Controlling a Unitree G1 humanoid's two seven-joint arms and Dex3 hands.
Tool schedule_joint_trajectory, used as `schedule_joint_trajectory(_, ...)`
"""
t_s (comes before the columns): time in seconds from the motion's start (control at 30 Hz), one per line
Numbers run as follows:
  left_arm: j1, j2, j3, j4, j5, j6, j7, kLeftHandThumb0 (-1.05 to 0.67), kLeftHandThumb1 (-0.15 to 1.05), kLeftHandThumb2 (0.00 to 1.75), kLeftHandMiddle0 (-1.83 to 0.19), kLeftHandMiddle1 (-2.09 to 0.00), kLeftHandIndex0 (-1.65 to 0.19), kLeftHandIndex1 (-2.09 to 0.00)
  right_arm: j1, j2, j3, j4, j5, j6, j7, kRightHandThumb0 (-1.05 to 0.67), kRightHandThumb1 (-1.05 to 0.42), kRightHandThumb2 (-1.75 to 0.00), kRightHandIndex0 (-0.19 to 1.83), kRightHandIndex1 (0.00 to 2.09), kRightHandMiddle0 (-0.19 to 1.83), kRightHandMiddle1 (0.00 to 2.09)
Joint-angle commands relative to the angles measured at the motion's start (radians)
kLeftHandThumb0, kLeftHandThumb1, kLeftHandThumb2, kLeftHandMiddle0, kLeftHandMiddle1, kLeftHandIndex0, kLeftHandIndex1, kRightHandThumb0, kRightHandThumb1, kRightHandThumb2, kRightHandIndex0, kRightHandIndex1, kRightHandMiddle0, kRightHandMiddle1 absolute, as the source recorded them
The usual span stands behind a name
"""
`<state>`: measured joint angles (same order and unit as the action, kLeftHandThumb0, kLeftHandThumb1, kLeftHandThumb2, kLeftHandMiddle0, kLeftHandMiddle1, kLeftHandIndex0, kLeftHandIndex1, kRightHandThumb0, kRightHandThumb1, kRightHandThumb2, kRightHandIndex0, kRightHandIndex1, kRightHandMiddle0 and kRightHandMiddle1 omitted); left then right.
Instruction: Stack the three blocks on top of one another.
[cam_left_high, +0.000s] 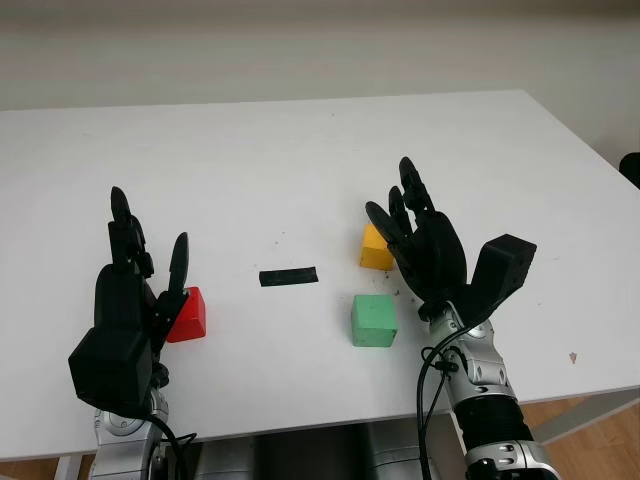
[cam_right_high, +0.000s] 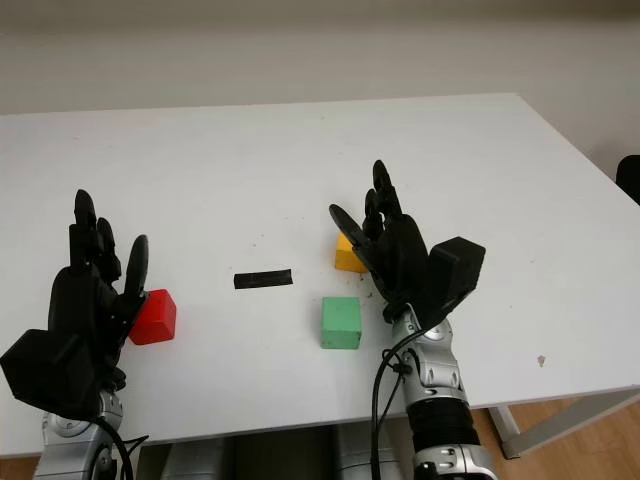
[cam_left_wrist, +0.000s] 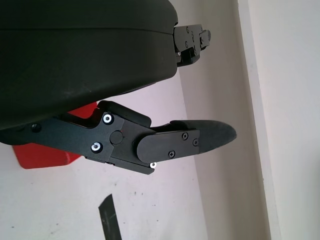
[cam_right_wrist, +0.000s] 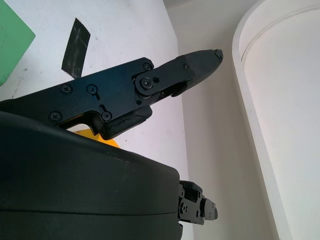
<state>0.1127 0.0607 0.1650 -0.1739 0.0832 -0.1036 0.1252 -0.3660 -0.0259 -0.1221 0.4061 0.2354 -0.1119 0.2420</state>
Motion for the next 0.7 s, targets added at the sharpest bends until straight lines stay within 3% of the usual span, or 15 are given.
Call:
schedule_joint_trajectory(0.0, 0.008, -0.004, -0.006, -0.020, 0.005, -0.014, 0.003, -0.73, 1.05, 0.62, 0.13, -0.06, 0.15, -0.05, 0.006, -0.001, 0.002, -0.028, 0.002, 0.005, 0.005, -0.74, -0.94, -0.05, -0.19, 0.04, -0.11, 0.04)
schedule_joint_trajectory(0.23, 0.009, -0.017, -0.014, -0.038, -0.005, 0.000, 0.000, -0.73, 1.05, 0.62, 0.14, -0.05, 0.15, -0.05, 0.007, 0.001, 0.003, -0.036, 0.011, 0.014, 0.015, -0.72, -0.93, -0.05, -0.19, 0.04, -0.11, 0.03)
schedule_joint_trajectory(0.47, 0.022, -0.011, 0.000, -0.060, -0.002, -0.016, 0.005, -0.72, 1.05, 0.46, 0.11, -0.07, 0.14, -0.06, 0.010, -0.005, 0.002, -0.047, 0.011, 0.019, 0.015, -0.74, -0.93, -0.05, -0.19, 0.03, -0.11, 0.03)
schedule_joint_trajectory(0.57, 0.033, 0.026, 0.014, -0.097, 0.055, -0.002, 0.005, -0.70, 1.05, 0.42, 0.03, -0.09, 0.08, -0.09, 0.007, -0.009, -0.005, -0.062, 0.019, 0.027, 0.017, -0.71, -0.94, -0.05, -0.19, 0.01, -0.10, 0.03)
schedule_joint_trajectory(0.67, 0.045, 0.102, 0.042, -0.156, 0.099, 0.031, -0.037, -0.71, 1.05, 0.26, -0.03, -0.09, 0.00, -0.11, -0.003, -0.016, -0.011, -0.066, 0.027, 0.022, 0.026, -0.71, -0.93, -0.05, -0.19, 0.00, -0.11, 0.03)
